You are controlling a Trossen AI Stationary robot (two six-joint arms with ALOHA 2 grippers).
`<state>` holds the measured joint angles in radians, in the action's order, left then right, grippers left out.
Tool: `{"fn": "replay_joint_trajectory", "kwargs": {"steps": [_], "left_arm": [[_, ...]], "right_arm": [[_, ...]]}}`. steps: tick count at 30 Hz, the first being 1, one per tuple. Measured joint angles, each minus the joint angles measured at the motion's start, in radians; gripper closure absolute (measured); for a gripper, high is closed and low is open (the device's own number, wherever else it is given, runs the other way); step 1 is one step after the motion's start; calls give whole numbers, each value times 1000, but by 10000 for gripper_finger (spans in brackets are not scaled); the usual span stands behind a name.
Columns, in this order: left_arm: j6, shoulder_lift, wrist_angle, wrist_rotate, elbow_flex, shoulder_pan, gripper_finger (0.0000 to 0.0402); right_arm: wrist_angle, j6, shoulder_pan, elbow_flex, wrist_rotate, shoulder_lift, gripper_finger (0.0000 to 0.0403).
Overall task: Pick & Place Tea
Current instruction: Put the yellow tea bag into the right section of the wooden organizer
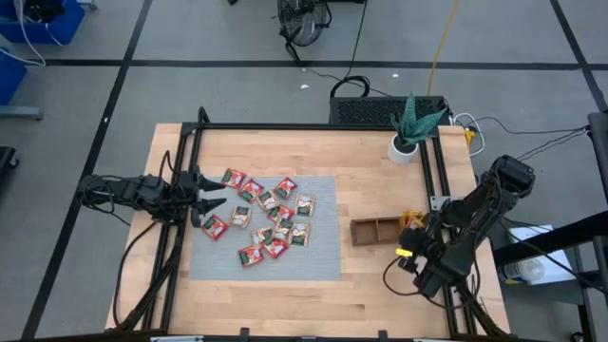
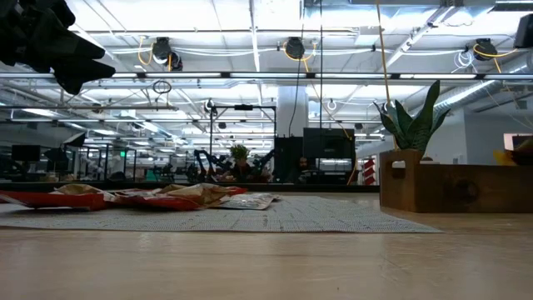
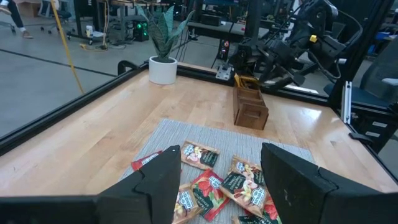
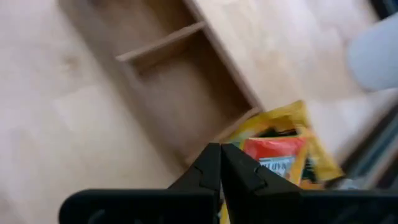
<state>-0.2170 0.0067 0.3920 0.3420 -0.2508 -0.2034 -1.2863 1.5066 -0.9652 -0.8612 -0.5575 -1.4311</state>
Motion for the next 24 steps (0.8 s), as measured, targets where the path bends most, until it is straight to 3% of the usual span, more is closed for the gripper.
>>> {"fn": "replay_joint_trajectory", "kwargs": {"steps": [4, 20, 22, 24], "left_arm": [[0, 0, 0, 0, 0, 0, 179], [0, 0, 0, 0, 0, 0, 178], [0, 0, 0, 0, 0, 0, 178], [0, 0, 0, 0, 0, 0, 178]], "right_arm": [[-69, 0, 32, 0, -6, -1, 403], [-164, 53, 116, 0, -234, -2, 403], [-206, 56, 110, -18, -221, -2, 403], [-245, 49, 96, -51, -117, -1, 403]]}}
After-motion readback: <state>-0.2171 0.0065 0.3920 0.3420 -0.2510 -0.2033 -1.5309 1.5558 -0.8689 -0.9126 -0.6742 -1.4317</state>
